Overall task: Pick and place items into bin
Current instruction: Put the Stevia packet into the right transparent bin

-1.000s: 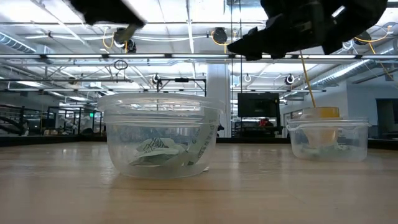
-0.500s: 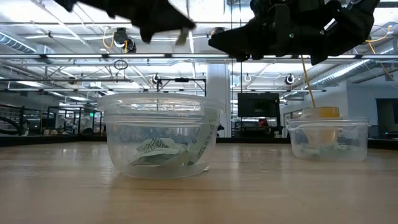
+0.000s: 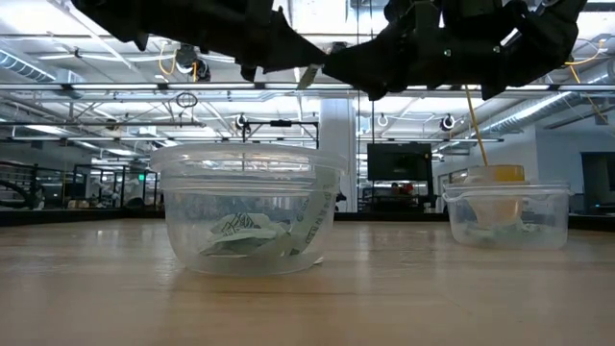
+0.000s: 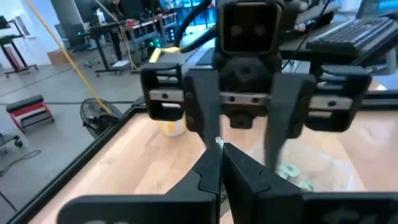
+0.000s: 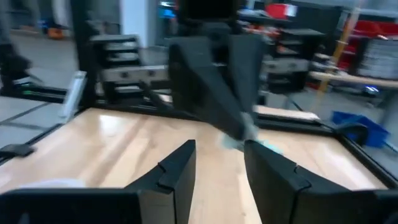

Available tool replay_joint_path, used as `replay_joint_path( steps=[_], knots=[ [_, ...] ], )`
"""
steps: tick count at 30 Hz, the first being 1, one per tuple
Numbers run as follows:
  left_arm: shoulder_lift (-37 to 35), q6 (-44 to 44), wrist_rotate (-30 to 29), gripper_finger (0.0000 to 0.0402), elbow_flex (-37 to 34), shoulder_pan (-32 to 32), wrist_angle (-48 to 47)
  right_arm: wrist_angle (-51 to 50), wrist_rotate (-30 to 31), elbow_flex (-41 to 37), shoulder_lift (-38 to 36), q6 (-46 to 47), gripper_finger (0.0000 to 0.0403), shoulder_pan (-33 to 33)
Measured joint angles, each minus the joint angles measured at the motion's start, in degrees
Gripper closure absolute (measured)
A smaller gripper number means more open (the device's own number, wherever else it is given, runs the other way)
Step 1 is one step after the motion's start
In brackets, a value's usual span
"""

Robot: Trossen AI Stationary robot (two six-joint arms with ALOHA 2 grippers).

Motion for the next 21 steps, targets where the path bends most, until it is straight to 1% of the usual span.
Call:
replay_joint_path(
  steps=[4,7,12,14,18,21],
  knots=[
    [0.45,1.49,0.1,0.0396,-0.02,0.39,0.16,-0.36,5.44,0.0,0.0,0.43,0.0271,0.0],
    [0.49,1.74,-0.09,0.0392,-0.02,0.54,0.11,-0.72,8.48,0.0,0.0,1.31,0.0271,0.0],
    [0.49,1.86,-0.11,0.0378,-0.02,0.9,0.11,-0.75,8.48,0.0,0.0,2.12,0.0271,0.0],
    [0.49,1.86,-0.11,0.038,-0.02,1.2,-0.14,-0.75,8.48,0.0,0.0,2.14,0.0271,0.0],
    [0.49,1.83,-0.12,0.0396,-0.02,1.66,-0.39,-0.75,8.48,0.0,0.0,2.16,0.0274,-0.02],
    [0.49,1.74,-0.37,0.0389,-0.02,2.0,-0.5,-0.75,8.46,0.0,0.0,2.16,0.0286,0.0]
  ],
)
